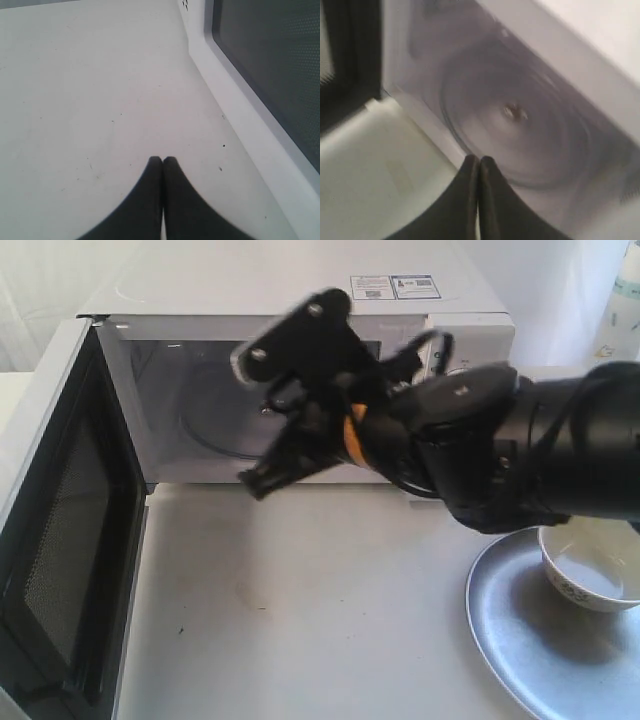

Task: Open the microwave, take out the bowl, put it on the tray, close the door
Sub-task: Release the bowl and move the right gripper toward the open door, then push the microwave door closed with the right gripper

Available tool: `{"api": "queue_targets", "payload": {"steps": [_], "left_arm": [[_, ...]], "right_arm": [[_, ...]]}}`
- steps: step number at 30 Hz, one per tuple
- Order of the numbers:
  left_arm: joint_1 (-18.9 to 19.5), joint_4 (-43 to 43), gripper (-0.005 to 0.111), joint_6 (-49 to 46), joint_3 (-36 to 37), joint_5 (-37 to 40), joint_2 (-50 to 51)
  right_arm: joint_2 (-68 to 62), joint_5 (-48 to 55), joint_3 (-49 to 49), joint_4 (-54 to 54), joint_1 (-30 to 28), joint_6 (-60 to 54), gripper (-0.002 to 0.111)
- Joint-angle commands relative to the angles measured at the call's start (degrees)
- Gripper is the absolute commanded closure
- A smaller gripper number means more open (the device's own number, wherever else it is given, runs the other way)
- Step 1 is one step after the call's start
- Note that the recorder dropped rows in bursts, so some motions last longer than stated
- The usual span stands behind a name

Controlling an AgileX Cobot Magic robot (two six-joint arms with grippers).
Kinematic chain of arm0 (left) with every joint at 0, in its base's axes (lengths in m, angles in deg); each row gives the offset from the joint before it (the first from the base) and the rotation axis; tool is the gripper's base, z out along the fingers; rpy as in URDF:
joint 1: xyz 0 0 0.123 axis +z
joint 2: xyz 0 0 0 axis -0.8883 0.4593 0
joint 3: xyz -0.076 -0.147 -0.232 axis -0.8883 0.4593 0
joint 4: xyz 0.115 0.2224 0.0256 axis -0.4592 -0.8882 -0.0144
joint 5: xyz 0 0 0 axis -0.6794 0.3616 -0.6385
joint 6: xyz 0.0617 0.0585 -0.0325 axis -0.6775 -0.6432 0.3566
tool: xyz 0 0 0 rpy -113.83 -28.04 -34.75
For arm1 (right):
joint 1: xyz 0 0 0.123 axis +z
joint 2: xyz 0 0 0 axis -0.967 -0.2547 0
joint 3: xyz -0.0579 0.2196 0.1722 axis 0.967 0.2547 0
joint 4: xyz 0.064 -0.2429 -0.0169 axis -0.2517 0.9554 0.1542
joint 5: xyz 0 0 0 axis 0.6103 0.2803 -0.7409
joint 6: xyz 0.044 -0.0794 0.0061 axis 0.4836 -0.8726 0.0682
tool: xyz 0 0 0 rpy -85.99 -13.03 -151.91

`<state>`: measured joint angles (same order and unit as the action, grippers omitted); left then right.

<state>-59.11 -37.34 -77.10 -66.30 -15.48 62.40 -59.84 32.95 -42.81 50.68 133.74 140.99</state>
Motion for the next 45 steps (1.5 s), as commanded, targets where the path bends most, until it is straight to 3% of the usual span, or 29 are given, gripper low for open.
{"api": "queue_targets", "payload": {"steps": [1,5,10,15,20,25,27,35,45], "left_arm": [[-0.3,0.7,0.107,0.0,-0.2,0.1,-0.1],[-0.3,0.7,0.107,0.0,-0.2,0.1,-0.1],[-0.3,0.7,0.107,0.0,-0.2,0.1,-0.1],[-0.3,0.7,0.107,0.0,-0.2,0.1,-0.1],[-0.3,0.7,0.107,0.0,-0.2,0.1,-0.1],[-0.3,0.7,0.107,0.0,-0.2,0.1,-0.1],[-0.3,0.7,0.107,0.0,-0.2,0.1,-0.1],[-0.3,0.7,0.107,0.0,-0.2,0.1,-0.1],[-0.3,0.7,0.107,0.0,-0.2,0.1,-0.1]], "right_arm": [[-2.4,-6.9,-10.9,0.7,6.8,-10.0,0.108],[-8.9,-8.6,-23.1,0.7,11.9,-16.8,0.108],[-18.5,-10.6,-36.4,0.7,15.3,-16.8,0.108],[-23.9,-11.6,-36.9,0.7,17.0,-27.7,0.108],[-24.0,10.1,-33.0,-0.7,18.8,-43.4,0.108],[-24.7,35.2,-31.6,-16.0,18.1,-73.9,0.108],[-25.0,42.7,-30.7,-19.0,16.6,-80.2,0.108],[-25.1,51.8,-28.3,-20.8,9.1,-76.5,0.108],[-18.5,53.5,-28.3,-27.9,7.8,-70.0,0.108]]}}
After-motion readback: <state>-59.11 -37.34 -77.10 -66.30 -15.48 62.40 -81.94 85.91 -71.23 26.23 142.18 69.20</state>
